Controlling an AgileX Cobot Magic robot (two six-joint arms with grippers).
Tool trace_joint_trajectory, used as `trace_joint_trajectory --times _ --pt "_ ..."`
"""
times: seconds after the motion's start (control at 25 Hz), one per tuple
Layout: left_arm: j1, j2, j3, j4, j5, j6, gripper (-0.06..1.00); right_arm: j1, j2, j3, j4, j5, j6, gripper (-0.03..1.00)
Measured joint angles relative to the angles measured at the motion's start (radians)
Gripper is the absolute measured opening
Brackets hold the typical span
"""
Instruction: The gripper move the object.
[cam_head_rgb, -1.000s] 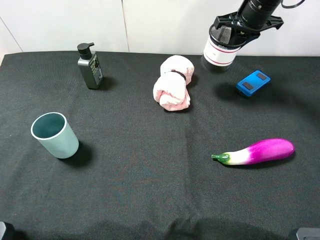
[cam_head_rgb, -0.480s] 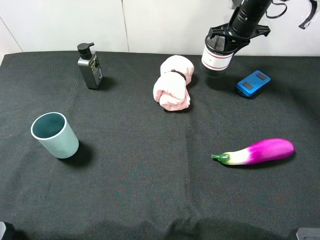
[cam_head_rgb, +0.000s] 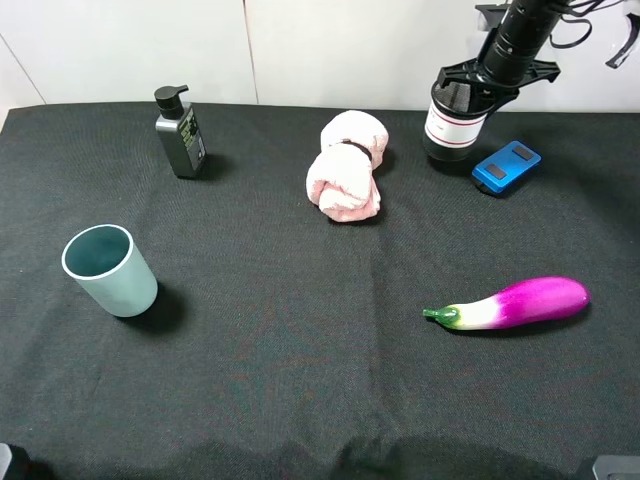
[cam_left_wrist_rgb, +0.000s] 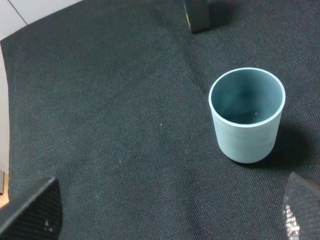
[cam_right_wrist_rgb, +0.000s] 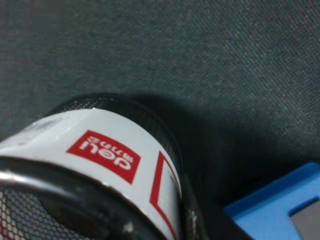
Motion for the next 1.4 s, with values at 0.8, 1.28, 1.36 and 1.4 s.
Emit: trace_joint_trajectory --times 0.8,1.28,1.36,1.4 --pt "0.000 0.000 0.000 0.000 0.000 0.000 0.93 -0.002 0.002 0.000 -0.051 -0.037 0.026 0.05" --pt "0.000 0.000 0.000 0.000 0.000 0.000 0.93 -0.002 0.002 0.000 -0.045 -0.037 0.026 0.19" --pt "0.000 0.000 0.000 0.000 0.000 0.000 0.93 -0.002 0.002 0.000 -0.045 -0.037 0.026 0.34" --pt "0.000 0.000 0.000 0.000 0.000 0.000 0.93 -0.002 0.002 0.000 -0.045 -0.037 0.027 0.42"
